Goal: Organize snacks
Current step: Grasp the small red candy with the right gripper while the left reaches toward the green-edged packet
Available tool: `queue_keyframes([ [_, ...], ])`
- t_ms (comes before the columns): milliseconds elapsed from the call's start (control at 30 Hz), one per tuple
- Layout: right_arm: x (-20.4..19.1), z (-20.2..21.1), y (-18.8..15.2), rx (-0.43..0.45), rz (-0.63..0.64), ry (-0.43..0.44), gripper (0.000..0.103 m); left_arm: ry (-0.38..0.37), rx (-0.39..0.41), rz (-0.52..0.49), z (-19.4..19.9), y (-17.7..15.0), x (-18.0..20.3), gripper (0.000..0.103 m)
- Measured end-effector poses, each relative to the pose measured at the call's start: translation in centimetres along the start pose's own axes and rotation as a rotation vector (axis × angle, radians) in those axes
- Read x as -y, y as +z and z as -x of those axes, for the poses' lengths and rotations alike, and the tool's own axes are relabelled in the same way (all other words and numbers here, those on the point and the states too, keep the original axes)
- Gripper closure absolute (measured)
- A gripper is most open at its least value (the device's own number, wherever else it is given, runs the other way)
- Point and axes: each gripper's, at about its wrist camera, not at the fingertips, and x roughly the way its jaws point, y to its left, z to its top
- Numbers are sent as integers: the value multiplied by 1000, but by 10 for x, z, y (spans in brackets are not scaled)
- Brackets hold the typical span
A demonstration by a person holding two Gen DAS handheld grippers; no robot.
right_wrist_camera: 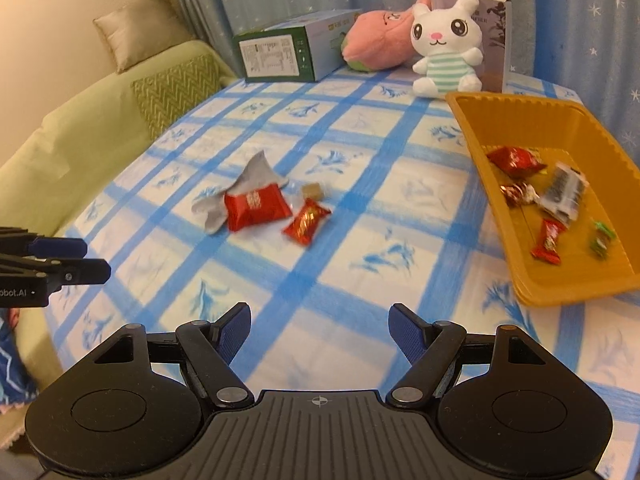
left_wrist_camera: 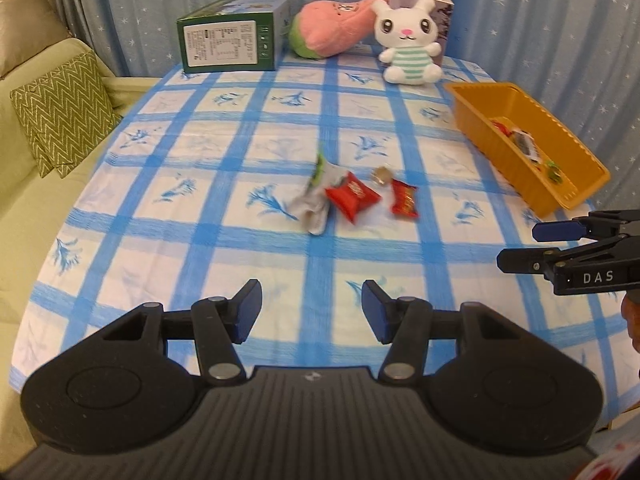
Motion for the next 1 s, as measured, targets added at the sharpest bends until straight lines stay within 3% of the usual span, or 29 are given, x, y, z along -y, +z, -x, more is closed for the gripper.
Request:
queue_keyframes([
  [100, -6, -12, 11, 18, -10, -10, 29, 2, 11, 1, -6, 9, -10, 51],
  [167, -10, -19, 18, 33, -15, -16, 39, 3, 16, -3, -11, 15, -17, 51],
  [400, -12, -52, 40, 41, -95, -14, 54, -4, 32, -19, -33, 37, -34, 52],
  [733, -15, -90, 56, 36, -127, -64, 66, -38, 28, -53, -61, 61, -44, 53],
  [1000, -15, -113, 61, 8, -154, -102, 68, -64, 18, -79, -77, 71, -47, 55],
])
